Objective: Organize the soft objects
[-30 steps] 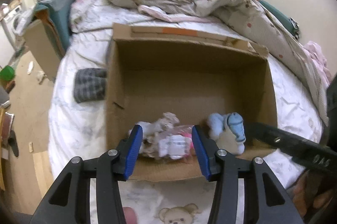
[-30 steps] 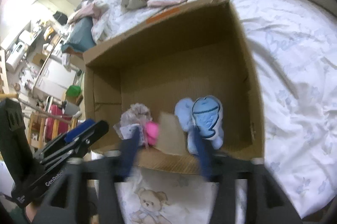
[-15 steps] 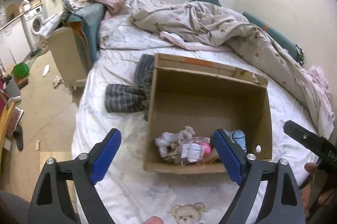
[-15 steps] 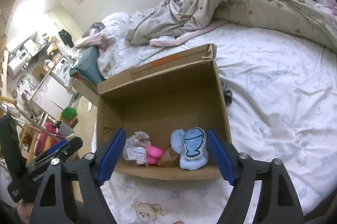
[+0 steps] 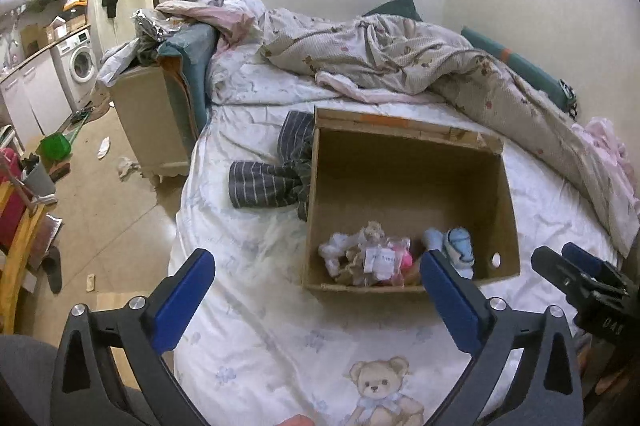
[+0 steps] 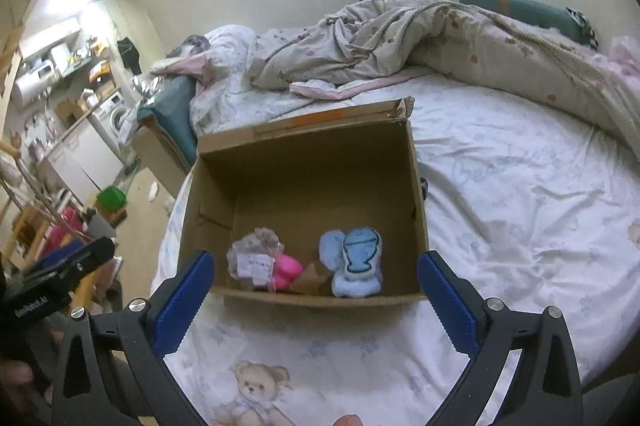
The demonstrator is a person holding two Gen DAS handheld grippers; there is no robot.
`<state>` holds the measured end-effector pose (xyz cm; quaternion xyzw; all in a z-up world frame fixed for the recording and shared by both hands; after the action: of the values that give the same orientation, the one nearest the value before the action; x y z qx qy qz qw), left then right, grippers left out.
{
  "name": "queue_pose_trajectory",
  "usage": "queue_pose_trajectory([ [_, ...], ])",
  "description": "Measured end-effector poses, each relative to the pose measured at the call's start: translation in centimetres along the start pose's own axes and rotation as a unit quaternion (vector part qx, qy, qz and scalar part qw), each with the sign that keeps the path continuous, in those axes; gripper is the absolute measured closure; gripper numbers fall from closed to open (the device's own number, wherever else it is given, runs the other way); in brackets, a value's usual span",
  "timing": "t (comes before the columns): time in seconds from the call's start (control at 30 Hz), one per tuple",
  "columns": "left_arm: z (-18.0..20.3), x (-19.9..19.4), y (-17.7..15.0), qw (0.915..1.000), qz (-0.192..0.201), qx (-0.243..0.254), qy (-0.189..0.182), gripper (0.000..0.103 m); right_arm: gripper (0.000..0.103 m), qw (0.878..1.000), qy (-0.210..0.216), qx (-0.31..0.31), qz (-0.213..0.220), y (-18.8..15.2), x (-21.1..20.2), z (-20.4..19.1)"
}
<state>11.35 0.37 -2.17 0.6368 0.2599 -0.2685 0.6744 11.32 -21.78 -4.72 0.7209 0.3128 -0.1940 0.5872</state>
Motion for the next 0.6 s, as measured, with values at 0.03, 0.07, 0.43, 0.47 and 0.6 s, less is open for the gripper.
queue_pose_trajectory([
  [0.03,0.2,0.1,-0.3,1.0000,-0.005,0.001,-0.003,0.001,0.000,1.000,-0.004,-0.005,0.000,-0.3,0.0,0.0],
  [0.07,0.3,0.2,-0.5,1.0000,-0.006,0.006,0.002,0.001,0.000,1.000,-0.006,-0.010,0.000,-0.6,0.0,-0.2],
  [0.43,1.1,1.8,-1.4,0.9998,-0.019,0.009,0.001,0.001,0.000,0.999,-0.028,-0.030,-0.024,-1.9,1.7,-0.4],
  [0.47,1.2,1.9,-1.4,0.9998,-0.019,0.009,0.000,0.001,0.000,0.999,-0.028,-0.031,-0.026,-1.9,1.8,-0.4],
  [0.6,1.4,1.9,-1.5,0.9997,-0.021,0.009,-0.007,0.001,0.000,0.999,-0.032,-0.033,-0.029,-2.1,1.9,-0.3],
])
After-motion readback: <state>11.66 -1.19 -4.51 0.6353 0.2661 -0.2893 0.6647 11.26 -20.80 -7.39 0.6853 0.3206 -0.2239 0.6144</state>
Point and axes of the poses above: each gripper's, at about its wrist camera, not at the fingertips, and x roughly the way its jaws point, z to its right, y to its top, the point moved 10 cm from there along x, roughly the way its jaws point, and after that the axes turned 2 degrees about z, right-handed, at the moved point
